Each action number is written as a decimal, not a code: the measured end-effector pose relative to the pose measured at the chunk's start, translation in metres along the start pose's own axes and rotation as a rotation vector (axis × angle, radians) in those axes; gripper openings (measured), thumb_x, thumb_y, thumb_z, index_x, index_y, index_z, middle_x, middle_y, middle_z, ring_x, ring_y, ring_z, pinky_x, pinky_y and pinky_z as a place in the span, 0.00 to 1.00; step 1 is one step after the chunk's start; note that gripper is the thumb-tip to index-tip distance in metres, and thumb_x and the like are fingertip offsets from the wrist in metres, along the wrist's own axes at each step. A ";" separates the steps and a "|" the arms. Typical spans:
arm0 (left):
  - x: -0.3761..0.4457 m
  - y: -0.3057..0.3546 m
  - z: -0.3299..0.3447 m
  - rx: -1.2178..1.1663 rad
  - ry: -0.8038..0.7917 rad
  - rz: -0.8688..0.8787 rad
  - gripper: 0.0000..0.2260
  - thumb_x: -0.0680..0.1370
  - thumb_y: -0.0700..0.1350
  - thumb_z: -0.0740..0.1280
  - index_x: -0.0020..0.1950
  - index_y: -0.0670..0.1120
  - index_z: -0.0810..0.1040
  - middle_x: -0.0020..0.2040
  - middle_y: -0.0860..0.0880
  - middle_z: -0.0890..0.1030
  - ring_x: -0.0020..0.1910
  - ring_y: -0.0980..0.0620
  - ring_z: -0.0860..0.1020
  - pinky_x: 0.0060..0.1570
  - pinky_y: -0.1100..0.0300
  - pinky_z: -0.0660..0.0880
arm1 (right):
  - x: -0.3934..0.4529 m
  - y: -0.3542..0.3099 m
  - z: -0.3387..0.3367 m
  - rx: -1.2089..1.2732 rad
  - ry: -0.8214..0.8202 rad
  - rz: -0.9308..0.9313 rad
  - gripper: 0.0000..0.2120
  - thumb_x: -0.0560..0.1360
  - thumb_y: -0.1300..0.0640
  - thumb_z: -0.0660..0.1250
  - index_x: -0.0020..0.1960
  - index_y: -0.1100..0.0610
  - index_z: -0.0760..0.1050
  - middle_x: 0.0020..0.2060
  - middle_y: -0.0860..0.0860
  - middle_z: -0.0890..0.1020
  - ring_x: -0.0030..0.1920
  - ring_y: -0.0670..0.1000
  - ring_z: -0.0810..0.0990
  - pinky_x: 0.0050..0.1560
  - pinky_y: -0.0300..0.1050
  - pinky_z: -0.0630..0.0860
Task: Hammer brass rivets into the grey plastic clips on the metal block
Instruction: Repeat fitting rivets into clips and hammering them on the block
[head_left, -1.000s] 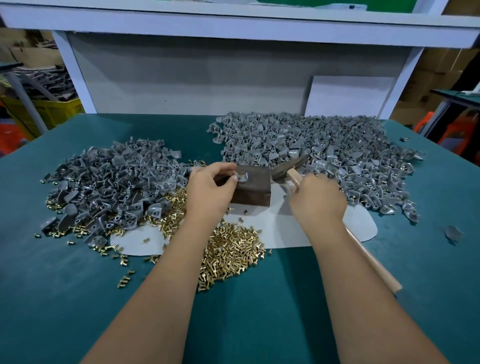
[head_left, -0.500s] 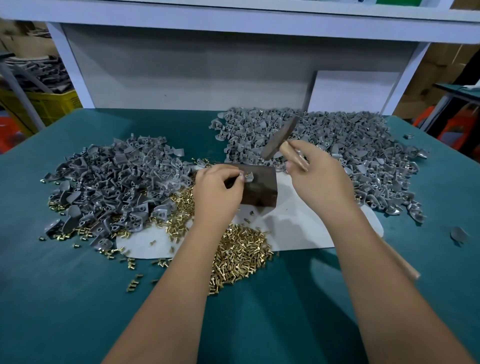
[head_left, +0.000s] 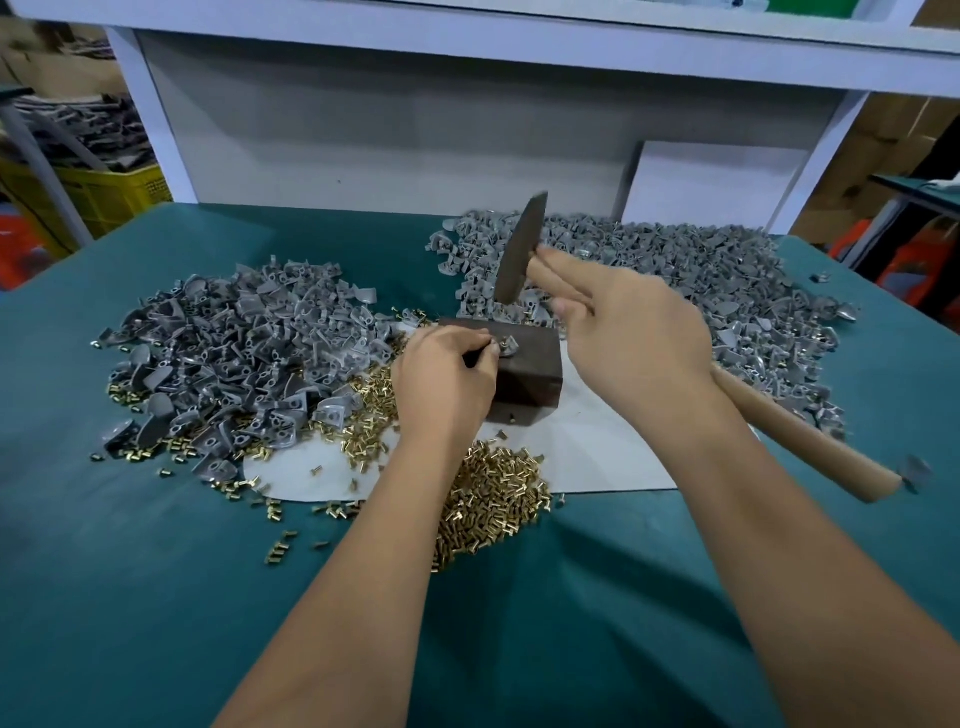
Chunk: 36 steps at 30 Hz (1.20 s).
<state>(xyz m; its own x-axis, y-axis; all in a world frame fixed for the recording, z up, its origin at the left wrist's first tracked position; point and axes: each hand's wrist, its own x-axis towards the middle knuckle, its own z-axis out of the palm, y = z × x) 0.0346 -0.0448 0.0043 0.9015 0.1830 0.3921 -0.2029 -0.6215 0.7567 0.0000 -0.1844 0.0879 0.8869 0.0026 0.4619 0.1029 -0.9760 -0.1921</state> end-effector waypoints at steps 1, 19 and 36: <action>0.000 0.000 0.000 0.004 -0.007 -0.001 0.10 0.78 0.47 0.69 0.57 0.47 0.84 0.55 0.51 0.83 0.59 0.49 0.76 0.62 0.47 0.71 | 0.000 -0.001 0.001 -0.049 -0.034 -0.021 0.23 0.78 0.51 0.62 0.68 0.32 0.64 0.54 0.47 0.83 0.53 0.56 0.81 0.38 0.45 0.71; 0.000 0.000 0.001 0.019 -0.017 -0.011 0.10 0.79 0.48 0.68 0.57 0.48 0.84 0.54 0.51 0.83 0.60 0.49 0.76 0.63 0.45 0.70 | -0.001 -0.009 0.008 -0.224 0.043 -0.114 0.27 0.77 0.58 0.63 0.68 0.34 0.63 0.40 0.50 0.81 0.37 0.57 0.80 0.27 0.41 0.60; 0.001 -0.004 0.009 0.113 0.037 -0.026 0.08 0.78 0.51 0.68 0.54 0.52 0.84 0.55 0.56 0.82 0.63 0.53 0.71 0.58 0.53 0.56 | -0.009 -0.015 0.011 -0.309 0.080 -0.132 0.28 0.77 0.58 0.63 0.70 0.35 0.60 0.31 0.48 0.67 0.27 0.54 0.67 0.24 0.39 0.55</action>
<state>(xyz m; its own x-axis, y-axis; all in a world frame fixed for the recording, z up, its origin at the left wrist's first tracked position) 0.0398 -0.0488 -0.0033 0.8910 0.2268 0.3934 -0.1332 -0.6976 0.7040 -0.0048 -0.1674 0.0770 0.8359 0.1276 0.5339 0.0621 -0.9883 0.1390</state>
